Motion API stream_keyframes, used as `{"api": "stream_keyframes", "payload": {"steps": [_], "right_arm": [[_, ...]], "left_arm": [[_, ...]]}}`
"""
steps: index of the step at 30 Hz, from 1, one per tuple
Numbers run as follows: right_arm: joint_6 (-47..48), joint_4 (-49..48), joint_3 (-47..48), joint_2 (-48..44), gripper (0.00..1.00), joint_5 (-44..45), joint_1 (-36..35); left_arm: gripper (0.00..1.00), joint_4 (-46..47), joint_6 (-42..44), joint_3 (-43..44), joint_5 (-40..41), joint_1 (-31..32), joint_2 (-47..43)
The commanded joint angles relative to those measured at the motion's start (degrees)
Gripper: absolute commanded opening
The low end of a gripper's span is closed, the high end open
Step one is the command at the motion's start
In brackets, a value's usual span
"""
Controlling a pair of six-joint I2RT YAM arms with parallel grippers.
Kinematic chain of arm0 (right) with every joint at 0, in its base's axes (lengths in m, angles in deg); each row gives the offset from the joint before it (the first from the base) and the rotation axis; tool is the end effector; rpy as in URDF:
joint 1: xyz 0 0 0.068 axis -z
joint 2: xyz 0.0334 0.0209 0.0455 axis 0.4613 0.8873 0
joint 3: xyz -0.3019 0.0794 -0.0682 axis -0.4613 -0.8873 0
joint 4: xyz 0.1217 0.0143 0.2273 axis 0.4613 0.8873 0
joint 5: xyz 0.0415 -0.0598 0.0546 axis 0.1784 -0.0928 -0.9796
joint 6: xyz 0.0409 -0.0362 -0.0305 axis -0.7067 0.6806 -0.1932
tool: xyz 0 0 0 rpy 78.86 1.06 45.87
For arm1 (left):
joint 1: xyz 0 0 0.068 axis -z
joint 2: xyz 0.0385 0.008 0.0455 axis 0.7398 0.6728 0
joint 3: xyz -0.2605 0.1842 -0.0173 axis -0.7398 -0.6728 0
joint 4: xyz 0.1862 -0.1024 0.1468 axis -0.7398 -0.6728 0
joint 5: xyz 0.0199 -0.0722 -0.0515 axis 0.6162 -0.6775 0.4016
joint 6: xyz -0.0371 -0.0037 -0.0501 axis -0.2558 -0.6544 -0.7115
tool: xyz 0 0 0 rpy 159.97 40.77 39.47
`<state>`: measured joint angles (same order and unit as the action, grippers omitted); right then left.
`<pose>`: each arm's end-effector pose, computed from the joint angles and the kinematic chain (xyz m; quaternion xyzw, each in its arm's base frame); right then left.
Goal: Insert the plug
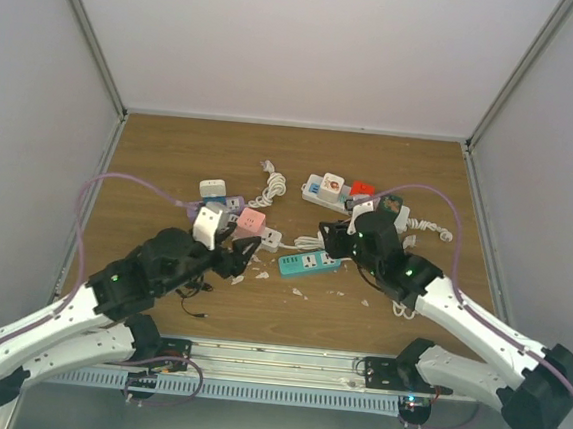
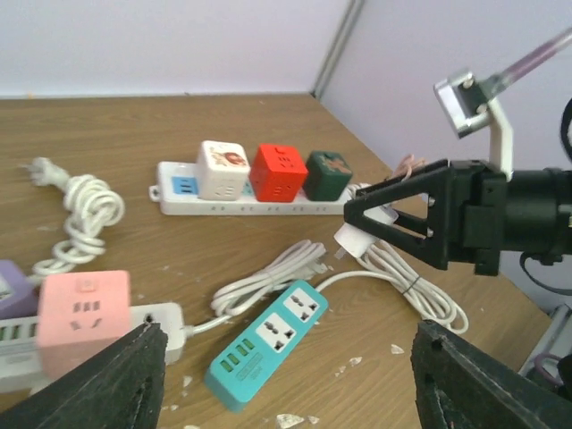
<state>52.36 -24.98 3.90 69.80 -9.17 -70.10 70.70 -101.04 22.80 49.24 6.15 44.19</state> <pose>0.1551 0.1350 0.3165 -0.0395 0.8611 0.2688 0.4298 0.0899 -0.1087 0.3463 0.1536 0.7876 -0.3176 0.5052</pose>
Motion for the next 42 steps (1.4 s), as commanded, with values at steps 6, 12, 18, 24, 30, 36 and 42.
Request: {"api": "stream_keyframes", "payload": {"steps": [6,12,18,24,30,36,42], "right_arm": [[8.7,-5.1,-2.9,5.9,0.28,9.9,0.0],[11.9,-13.0,-8.1,7.4,0.28,10.6,-3.4],[13.3,-14.5,-10.4,9.5,0.28,14.0,-7.6],[12.8,-16.5,-12.9,11.6,0.29,14.4,-8.8],[13.5,-16.9,-15.5,9.5,0.30,18.4,-8.1],[14.7,-18.6,-17.9,9.8,0.31,14.9,-5.6],[16.3,-20.0,-17.0,10.9,0.31,15.4,-4.1]], "left_arm": [[0.82,-17.7,-3.4,-0.2,9.7,-0.3,-12.8],[0.87,-16.9,-2.8,-3.3,10.5,-0.3,-19.0],[0.88,-16.4,-2.3,-3.9,10.5,-0.3,-19.6],[0.90,-16.2,-2.1,-3.8,10.1,-0.3,-17.8],[0.91,-15.8,-1.8,-4.1,9.5,-0.3,-17.3],[0.92,-15.6,-1.7,-4.3,9.1,-0.3,-17.3],[0.92,-15.4,-1.5,-4.4,8.8,-0.3,-17.3]]}}
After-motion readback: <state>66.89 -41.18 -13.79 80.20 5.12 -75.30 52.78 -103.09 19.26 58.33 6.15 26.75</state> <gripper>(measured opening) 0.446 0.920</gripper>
